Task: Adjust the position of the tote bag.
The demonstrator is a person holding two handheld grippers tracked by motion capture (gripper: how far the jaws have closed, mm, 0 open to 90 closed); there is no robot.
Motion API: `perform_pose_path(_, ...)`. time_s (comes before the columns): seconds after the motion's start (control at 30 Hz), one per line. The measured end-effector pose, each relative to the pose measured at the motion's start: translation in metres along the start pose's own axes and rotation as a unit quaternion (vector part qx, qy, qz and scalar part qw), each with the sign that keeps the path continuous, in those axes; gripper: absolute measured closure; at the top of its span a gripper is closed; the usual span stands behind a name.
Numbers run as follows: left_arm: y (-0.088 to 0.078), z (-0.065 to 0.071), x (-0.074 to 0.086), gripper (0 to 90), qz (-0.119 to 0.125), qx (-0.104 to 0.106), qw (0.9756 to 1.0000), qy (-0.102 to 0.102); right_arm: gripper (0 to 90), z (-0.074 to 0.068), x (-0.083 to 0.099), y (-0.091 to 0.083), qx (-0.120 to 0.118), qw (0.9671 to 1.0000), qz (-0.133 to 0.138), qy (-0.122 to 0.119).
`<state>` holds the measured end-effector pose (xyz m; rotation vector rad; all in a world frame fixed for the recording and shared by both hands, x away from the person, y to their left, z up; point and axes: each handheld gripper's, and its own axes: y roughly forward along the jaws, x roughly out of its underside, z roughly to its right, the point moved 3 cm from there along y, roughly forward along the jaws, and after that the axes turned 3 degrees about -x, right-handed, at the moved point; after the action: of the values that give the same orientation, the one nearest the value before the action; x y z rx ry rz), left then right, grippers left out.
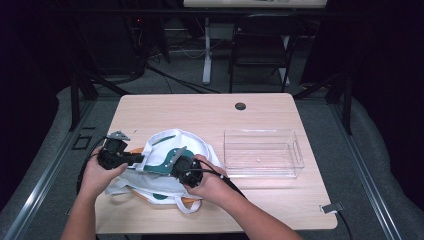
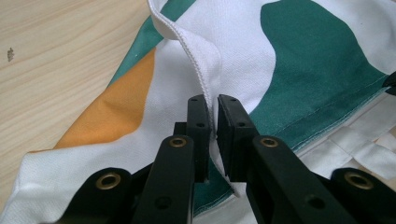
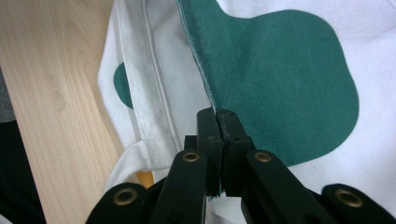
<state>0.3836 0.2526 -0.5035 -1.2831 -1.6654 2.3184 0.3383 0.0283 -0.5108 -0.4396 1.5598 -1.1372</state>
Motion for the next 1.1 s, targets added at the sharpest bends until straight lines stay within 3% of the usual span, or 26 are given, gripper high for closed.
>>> perform_pose_path(0.57,0.001,0.002,0.0,75.1,-0.004,-0.004,1.0,0.003,89.2,0.004,-0.008,-0.014,0.011,0.9998,0.016,-0.003)
perform_pose_path(1.1,-0.014,0.013,-0.008,57.2,0.028,-0.002,0.9995,0.016,89.2,0.009,-0.013,-0.021,0.011,0.9998,0.017,-0.002)
